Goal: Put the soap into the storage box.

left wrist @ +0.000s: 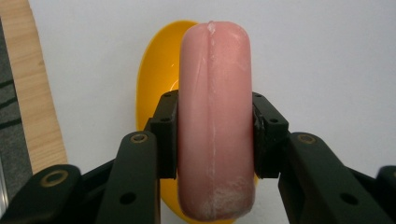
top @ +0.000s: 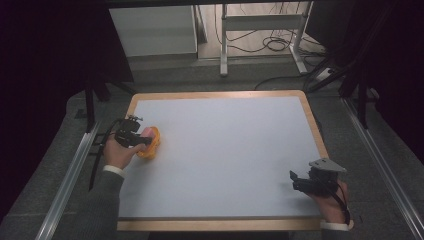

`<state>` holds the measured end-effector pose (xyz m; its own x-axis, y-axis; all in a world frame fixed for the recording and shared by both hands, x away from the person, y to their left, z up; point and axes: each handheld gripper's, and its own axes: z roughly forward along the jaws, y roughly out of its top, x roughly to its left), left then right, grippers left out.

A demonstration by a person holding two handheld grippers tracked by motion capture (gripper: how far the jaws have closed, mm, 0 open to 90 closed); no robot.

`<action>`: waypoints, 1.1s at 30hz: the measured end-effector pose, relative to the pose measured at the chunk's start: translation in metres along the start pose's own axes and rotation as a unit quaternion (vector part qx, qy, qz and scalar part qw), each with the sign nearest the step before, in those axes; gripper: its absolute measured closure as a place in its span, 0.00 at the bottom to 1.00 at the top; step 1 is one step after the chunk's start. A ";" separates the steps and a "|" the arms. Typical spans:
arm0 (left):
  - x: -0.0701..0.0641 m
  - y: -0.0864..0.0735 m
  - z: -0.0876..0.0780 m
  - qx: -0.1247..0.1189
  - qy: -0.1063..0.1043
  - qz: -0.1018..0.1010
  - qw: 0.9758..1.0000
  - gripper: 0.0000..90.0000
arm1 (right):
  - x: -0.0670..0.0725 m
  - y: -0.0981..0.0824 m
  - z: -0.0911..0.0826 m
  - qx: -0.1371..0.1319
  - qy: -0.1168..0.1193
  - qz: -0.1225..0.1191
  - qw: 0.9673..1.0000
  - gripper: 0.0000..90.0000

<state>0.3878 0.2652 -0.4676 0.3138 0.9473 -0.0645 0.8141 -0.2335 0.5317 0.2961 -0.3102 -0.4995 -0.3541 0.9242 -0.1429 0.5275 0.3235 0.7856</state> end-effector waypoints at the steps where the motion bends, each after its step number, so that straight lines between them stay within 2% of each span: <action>1: 0.001 -0.001 0.002 0.003 0.000 0.000 1.000 0.67 | 0.000 0.000 0.000 0.000 0.000 0.000 1.000 0.09; 9: 0.002 -0.007 0.010 0.013 -0.004 -0.002 1.000 0.67 | -0.001 0.000 -0.001 -0.002 -0.001 0.000 1.000 0.09; 14: 0.001 -0.009 0.008 -0.001 -0.005 0.001 1.000 0.65 | 0.000 0.000 -0.001 0.000 -0.002 0.000 1.000 0.09; 15: -0.001 -0.009 0.003 -0.017 0.001 0.002 1.000 0.55 | 0.000 0.000 -0.001 -0.001 -0.002 0.000 1.000 0.09; 16: -0.001 -0.009 0.003 -0.017 0.001 0.002 1.000 0.50 | 0.000 0.000 -0.001 -0.001 -0.002 0.000 1.000 0.09; 17: -0.002 -0.009 -0.002 -0.028 0.003 0.005 1.000 0.50 | 0.000 0.000 -0.001 -0.002 -0.002 0.000 1.000 0.09; 18: -0.003 -0.009 -0.009 -0.039 0.000 0.009 0.999 0.44 | 0.001 0.001 -0.001 -0.002 -0.002 -0.001 1.000 0.09; 19: -0.003 -0.009 -0.009 -0.039 0.000 0.009 0.999 0.41 | 0.001 0.001 -0.001 -0.002 -0.002 -0.001 1.000 0.09; 21: -0.005 -0.009 -0.017 -0.057 -0.004 0.014 0.998 0.35 | 0.002 0.001 -0.001 -0.002 -0.001 -0.003 1.000 0.09; 24: -0.008 -0.012 -0.029 -0.084 -0.009 0.016 0.996 0.33 | 0.002 0.001 -0.001 -0.003 0.000 -0.003 1.000 0.09; 27: -0.013 -0.019 -0.038 -0.103 -0.018 0.030 0.994 0.30 | 0.003 0.002 -0.002 -0.003 0.000 -0.005 1.000 0.09; 29: -0.019 -0.027 -0.042 -0.117 -0.031 0.040 0.992 0.29 | 0.003 0.002 -0.002 -0.007 0.000 -0.004 1.000 0.09; 32: -0.024 -0.035 -0.043 -0.120 -0.037 0.051 0.991 0.29 | 0.003 0.002 -0.002 -0.007 0.000 -0.004 1.000 0.09; 33: -0.027 -0.042 -0.042 -0.131 -0.040 0.059 0.989 0.29 | 0.004 0.002 -0.002 -0.007 0.000 -0.004 1.000 0.09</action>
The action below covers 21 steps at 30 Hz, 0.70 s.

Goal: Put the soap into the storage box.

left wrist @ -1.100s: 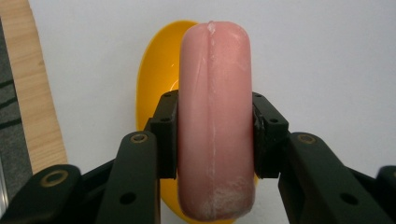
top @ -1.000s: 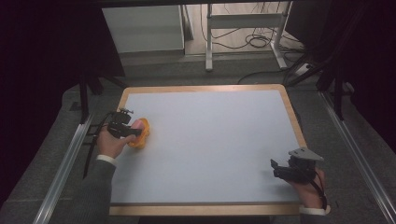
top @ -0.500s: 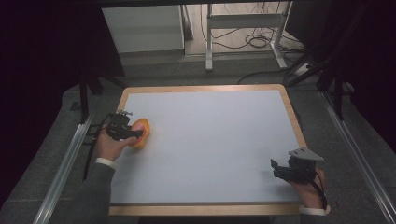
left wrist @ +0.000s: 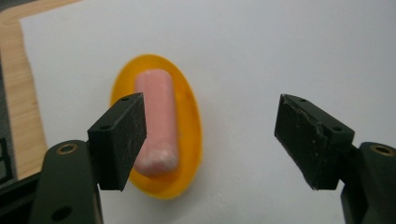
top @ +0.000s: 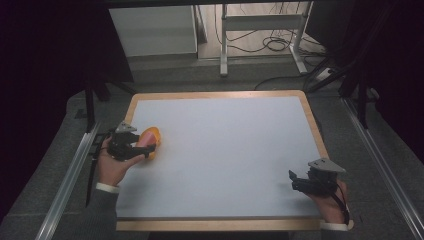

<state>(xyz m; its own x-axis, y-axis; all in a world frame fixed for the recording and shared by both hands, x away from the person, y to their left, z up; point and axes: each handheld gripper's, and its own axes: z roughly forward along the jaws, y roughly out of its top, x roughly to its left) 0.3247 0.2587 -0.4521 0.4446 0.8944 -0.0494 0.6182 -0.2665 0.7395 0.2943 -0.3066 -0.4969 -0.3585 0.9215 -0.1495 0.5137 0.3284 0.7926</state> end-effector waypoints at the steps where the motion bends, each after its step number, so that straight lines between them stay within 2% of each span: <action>1: 0.000 0.000 0.000 0.000 0.000 0.000 1.000 0.29 | 0.000 0.000 0.000 0.000 0.000 0.000 1.000 0.09; 2: -0.004 -0.007 0.000 -0.004 -0.008 0.002 1.000 0.29 | 0.000 0.000 0.000 -0.001 0.001 -0.001 1.000 0.09; 3: -0.004 -0.007 0.000 -0.004 -0.008 0.002 1.000 0.29 | 0.000 0.000 0.000 -0.001 0.001 -0.001 1.000 0.09; 8: -0.011 -0.027 0.000 -0.006 -0.021 -0.010 1.000 0.29 | 0.000 0.000 0.000 -0.001 0.001 -0.002 1.000 0.09; 13: -0.018 -0.039 -0.001 -0.006 -0.026 -0.011 1.000 0.28 | 0.001 0.000 0.000 0.000 0.001 -0.002 1.000 0.09; 16: -0.022 -0.050 -0.001 -0.005 -0.037 -0.014 0.999 0.28 | 0.001 0.000 0.000 0.001 0.001 -0.002 1.000 0.09; 21: -0.025 -0.060 0.003 0.000 -0.044 -0.018 0.999 0.28 | 0.002 0.000 0.001 0.002 0.002 -0.004 1.000 0.09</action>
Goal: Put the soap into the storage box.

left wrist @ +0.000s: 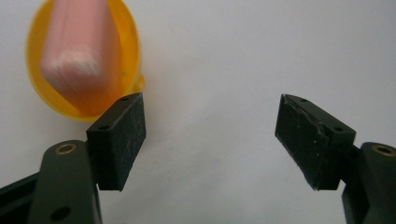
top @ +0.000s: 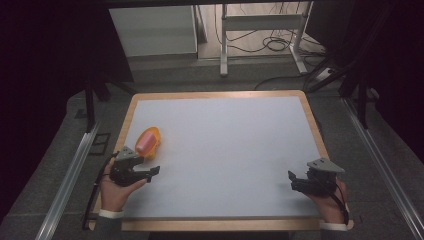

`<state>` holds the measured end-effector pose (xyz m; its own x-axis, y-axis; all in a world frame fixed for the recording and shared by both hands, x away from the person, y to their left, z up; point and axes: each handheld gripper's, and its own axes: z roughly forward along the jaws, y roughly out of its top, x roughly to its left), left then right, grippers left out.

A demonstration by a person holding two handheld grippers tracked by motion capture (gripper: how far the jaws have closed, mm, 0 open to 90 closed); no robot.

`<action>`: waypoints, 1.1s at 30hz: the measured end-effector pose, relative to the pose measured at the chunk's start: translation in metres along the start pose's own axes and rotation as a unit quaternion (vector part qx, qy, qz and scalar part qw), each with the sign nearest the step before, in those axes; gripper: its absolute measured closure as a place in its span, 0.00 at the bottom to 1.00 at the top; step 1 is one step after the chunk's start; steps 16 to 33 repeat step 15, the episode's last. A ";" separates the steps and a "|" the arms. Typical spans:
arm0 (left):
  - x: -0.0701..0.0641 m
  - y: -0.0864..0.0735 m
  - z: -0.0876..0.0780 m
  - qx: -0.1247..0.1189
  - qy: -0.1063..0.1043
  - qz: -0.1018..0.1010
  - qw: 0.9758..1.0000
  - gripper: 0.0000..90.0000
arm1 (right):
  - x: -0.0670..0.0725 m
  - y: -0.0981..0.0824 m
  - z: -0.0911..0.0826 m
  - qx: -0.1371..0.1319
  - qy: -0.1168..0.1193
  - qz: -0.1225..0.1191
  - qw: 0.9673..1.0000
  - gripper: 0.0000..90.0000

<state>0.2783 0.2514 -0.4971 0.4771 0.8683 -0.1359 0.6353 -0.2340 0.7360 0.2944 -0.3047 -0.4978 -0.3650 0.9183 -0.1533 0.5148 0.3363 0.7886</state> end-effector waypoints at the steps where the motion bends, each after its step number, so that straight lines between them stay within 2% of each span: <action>1: 0.000 -0.002 0.001 0.002 0.000 0.000 1.000 0.28 | 0.000 0.000 0.000 0.001 0.001 -0.001 1.000 0.09; 8: -0.001 -0.013 0.006 0.013 -0.004 0.001 1.000 0.27 | 0.002 0.001 0.001 0.000 0.000 -0.003 1.000 0.09; 33: 0.001 -0.013 0.008 0.010 -0.004 0.004 1.000 0.26 | 0.004 0.002 0.001 -0.005 -0.002 -0.006 1.000 0.09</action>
